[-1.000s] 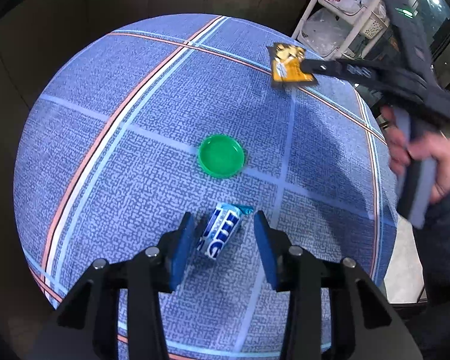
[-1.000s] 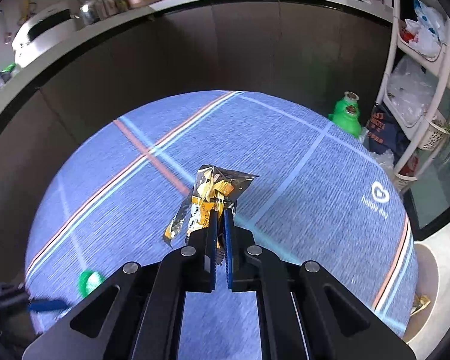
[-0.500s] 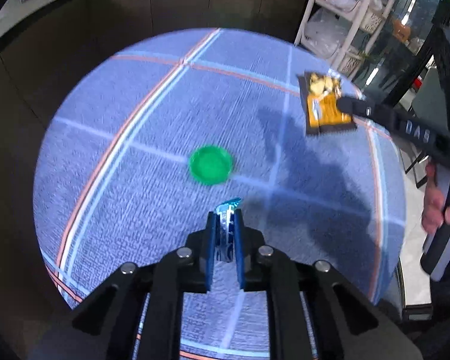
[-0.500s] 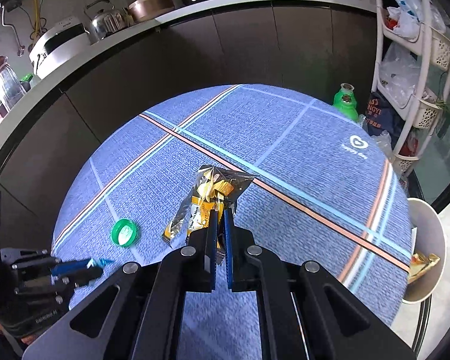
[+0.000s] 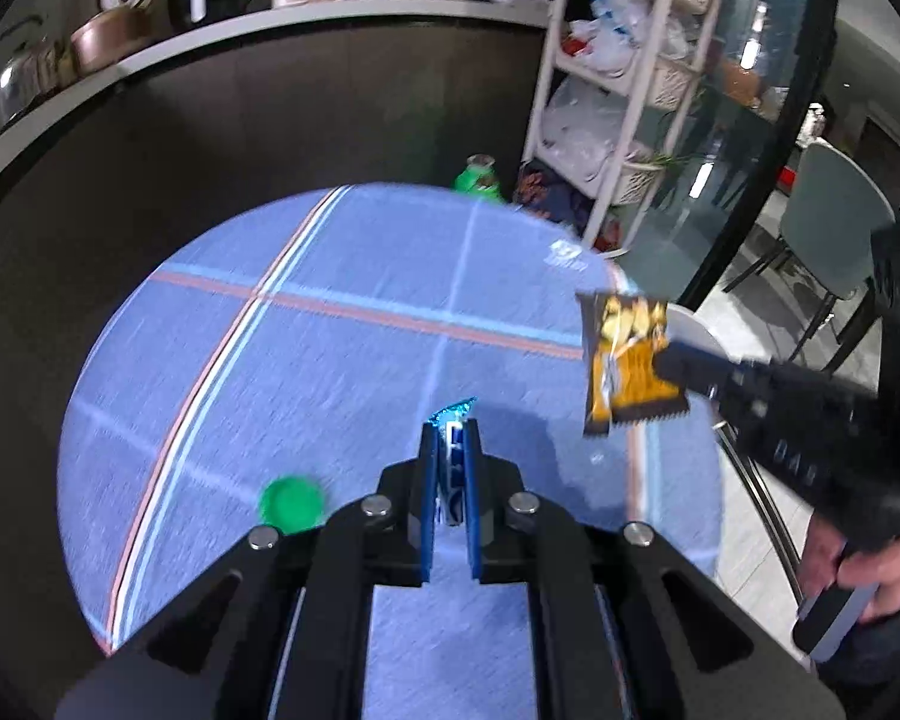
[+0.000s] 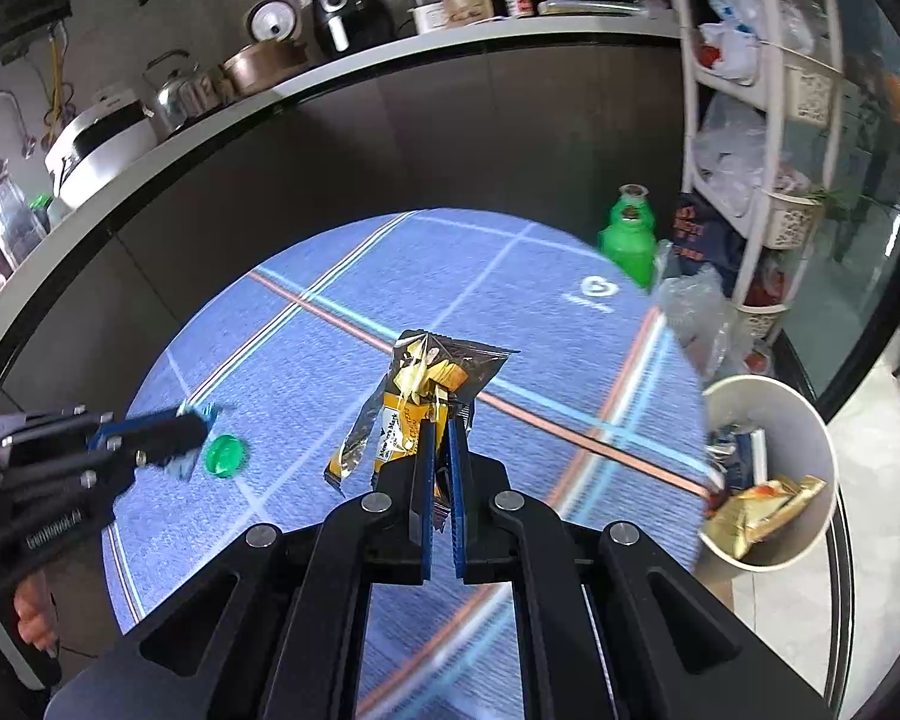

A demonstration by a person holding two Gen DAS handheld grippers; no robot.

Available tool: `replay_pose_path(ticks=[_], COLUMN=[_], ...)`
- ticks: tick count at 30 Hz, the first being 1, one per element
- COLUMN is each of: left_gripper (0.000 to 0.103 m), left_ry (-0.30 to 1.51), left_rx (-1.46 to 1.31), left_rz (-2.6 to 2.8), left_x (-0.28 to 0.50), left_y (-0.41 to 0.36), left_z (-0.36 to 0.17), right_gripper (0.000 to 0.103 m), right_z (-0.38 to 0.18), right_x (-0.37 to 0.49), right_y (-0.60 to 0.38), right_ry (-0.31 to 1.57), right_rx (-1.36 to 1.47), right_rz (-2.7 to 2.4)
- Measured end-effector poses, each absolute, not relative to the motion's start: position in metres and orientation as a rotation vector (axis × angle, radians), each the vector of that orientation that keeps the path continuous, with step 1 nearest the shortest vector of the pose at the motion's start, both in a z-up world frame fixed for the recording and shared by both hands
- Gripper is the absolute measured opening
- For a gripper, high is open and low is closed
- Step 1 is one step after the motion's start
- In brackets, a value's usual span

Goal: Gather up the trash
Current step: 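Carry the yellow packet and blue gum pack over the bin and open both tools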

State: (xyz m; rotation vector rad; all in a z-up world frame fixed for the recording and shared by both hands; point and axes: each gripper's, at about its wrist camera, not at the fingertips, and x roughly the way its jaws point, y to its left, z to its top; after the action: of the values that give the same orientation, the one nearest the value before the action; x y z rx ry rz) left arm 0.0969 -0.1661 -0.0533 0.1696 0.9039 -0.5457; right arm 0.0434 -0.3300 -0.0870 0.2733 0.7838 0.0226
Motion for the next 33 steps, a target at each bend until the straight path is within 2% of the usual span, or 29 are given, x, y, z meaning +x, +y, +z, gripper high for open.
replay_pose_path(ticks=[17,33], left_gripper=[0.009,0.009], left_ry=[0.858,1.005], left_rx=[0.209,0.283], left_rz=[-0.827,-0.936], left_x=[0.092,0.127], left_y=[-0.311,-0.439], left_z=[-0.043,-0.104], right_gripper=[0.004,0.004], right_z=[-0.121,-0.192], right_x=[-0.009,-0.006], right_y=[-0.455,-0.539], right_ry=[0.777,0.833], right_rx=[0.412,0.538], right_rz=[-0.218,-0.306])
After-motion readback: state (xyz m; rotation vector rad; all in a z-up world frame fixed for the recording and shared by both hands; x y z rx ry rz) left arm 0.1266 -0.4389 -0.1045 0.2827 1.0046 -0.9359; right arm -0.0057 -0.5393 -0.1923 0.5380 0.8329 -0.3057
